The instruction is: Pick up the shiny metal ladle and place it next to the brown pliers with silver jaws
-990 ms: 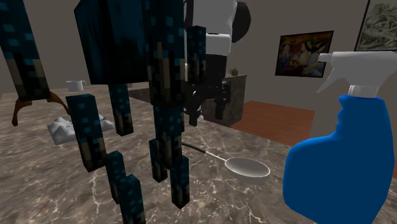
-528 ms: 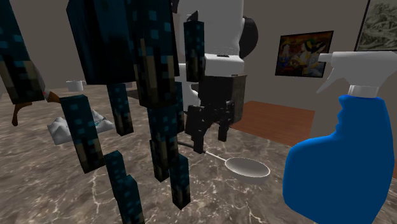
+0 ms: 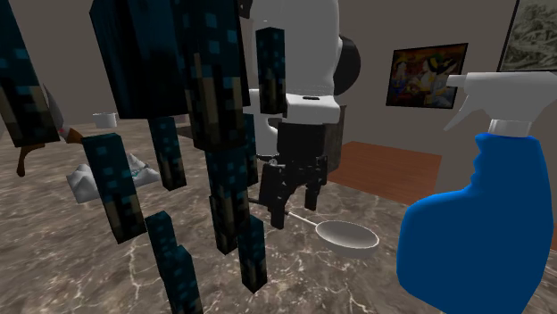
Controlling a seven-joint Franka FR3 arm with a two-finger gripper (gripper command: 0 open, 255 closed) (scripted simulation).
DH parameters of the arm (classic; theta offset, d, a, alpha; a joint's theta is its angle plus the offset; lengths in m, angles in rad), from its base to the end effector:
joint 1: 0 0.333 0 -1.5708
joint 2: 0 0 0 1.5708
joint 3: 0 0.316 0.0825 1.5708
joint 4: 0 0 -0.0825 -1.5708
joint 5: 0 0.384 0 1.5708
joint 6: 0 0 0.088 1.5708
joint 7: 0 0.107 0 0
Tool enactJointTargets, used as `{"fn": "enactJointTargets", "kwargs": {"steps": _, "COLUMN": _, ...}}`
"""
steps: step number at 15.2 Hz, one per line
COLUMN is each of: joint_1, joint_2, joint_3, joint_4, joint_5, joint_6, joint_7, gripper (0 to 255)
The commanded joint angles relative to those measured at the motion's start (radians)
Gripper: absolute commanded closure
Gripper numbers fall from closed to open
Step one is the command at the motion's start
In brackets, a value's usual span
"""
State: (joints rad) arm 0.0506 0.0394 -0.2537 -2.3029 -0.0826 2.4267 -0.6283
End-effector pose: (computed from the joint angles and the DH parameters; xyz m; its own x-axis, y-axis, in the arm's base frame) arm 0.5136 -0.1059 0.3384 0.8833 0.4681 0.0266 0.4632 -0.8800 0.1047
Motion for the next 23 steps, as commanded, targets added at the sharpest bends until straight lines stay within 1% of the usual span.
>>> {"fn": "enactJointTargets", "kwargs": {"steps": 1, "joint_1": -0.001, "joint_2": 0.001, "joint_3": -0.001, "joint_4": -0.001, "joint_5": 0.000, "joint_6": 0.001, "joint_7": -0.001, "gripper": 0}}
{"fn": "enactJointTargets", "kwargs": {"steps": 3, "joint_1": -0.001, "joint_2": 0.001, "joint_3": -0.001, "joint_4": -0.001, "joint_5": 0.000, "joint_6": 0.001, "joint_7": -0.001, "gripper": 0}}
{"fn": "enactJointTargets", "kwargs": {"steps": 4, "joint_1": -0.001, "joint_2": 0.001, "joint_3": -0.001, "joint_4": -0.001, "joint_5": 0.001, "joint_6": 0.001, "joint_7": -0.001, "gripper": 255}}
{"fn": "enactJointTargets", "kwargs": {"steps": 13, "joint_1": -0.001, "joint_2": 0.001, "joint_3": -0.001, "joint_4": -0.001, "joint_5": 0.000, "joint_6": 0.001, "joint_7": -0.001, "gripper": 255}}
{"fn": "enactJointTargets", "kwargs": {"steps": 23, "joint_1": 0.001, "joint_2": -0.080, "joint_3": 0.002, "joint_4": 0.054, "joint_5": -0.017, "joint_6": -0.134, "joint_7": 0.006, "gripper": 255}}
